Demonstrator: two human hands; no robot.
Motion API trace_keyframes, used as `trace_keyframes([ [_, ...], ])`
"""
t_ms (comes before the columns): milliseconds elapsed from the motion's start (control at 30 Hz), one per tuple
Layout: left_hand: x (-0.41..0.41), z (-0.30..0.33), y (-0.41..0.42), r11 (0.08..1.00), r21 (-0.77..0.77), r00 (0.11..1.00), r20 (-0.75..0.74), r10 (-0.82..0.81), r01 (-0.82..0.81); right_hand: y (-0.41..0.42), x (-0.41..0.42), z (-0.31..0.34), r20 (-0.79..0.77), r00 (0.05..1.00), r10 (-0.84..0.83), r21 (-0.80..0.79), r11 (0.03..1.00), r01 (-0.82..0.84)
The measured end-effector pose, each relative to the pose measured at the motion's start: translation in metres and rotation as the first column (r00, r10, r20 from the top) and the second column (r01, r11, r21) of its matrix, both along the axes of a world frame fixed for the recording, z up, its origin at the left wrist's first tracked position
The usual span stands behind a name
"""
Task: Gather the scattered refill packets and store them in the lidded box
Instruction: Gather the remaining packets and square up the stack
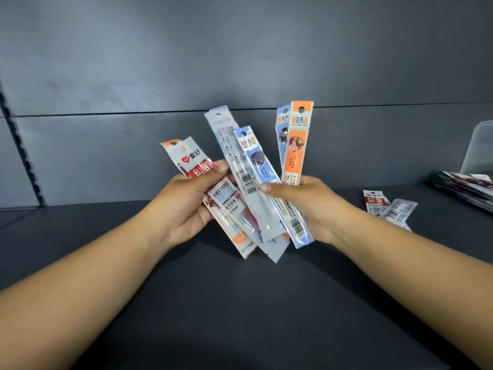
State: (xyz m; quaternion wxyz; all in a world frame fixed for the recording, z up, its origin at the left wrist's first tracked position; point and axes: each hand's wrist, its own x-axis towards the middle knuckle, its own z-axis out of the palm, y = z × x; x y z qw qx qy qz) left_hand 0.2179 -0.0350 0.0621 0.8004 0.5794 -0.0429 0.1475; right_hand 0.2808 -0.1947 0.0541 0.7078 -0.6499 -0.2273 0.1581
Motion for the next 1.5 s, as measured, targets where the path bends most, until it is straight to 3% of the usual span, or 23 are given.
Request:
trace_keyframes([
  [100,0.001,0.002,0.005,0.995,0.028,0.995,-0.009,0.101,-0.101,-0.004,0.003,0.003,-0.055,0.998,-0.036,0.077,0.996,0.040],
  [233,0.004,0.004,0.014,0.973,0.082,0.976,-0.011,0.219,-0.218,-0.008,0.005,0.003,-0.063,0.997,0.035,0.047,0.998,-0.032],
  [333,0.004,0.010,0.019,0.976,0.041,0.976,0.061,0.210,-0.213,-0.004,0.004,0.001,-0.057,0.995,0.082,0.070,0.995,-0.078],
  [433,-0.001,0.012,0.018,0.962,0.179,0.970,0.173,0.173,-0.204,-0.003,0.004,0.000,-0.045,0.994,0.101,0.097,0.991,-0.096],
  [600,0.003,-0.017,0.010,0.929,0.351,0.993,0.013,0.116,-0.113,-0.004,0.003,-0.001,-0.013,0.999,0.042,0.093,0.995,-0.041],
  [767,0.009,-0.017,0.002,0.995,0.103,1.000,-0.028,0.008,-0.005,0.001,-0.001,0.000,-0.051,0.999,0.008,0.125,0.992,-0.001],
  [867,0.011,-0.017,-0.014,0.989,0.149,1.000,-0.021,-0.004,0.007,0.015,-0.008,-0.003,-0.041,0.999,0.036,0.128,0.991,-0.031],
  [967,0.011,-0.014,-0.015,0.997,0.076,0.999,-0.004,0.034,-0.033,0.013,-0.008,-0.003,-0.006,0.999,0.038,0.132,0.991,-0.037],
  [1233,0.005,-0.008,-0.015,0.997,-0.013,0.994,0.085,-0.075,0.076,0.012,-0.007,-0.005,0.040,0.996,0.081,0.146,0.986,-0.086],
  [1400,0.004,-0.007,-0.008,0.996,-0.057,0.996,0.044,0.078,-0.076,0.006,-0.001,-0.002,0.016,0.999,-0.051,0.185,0.982,0.047],
  [1500,0.001,-0.007,-0.009,0.999,-0.002,0.998,0.047,0.053,-0.053,0.006,-0.004,-0.005,0.015,0.999,0.049,0.134,0.990,-0.050],
])
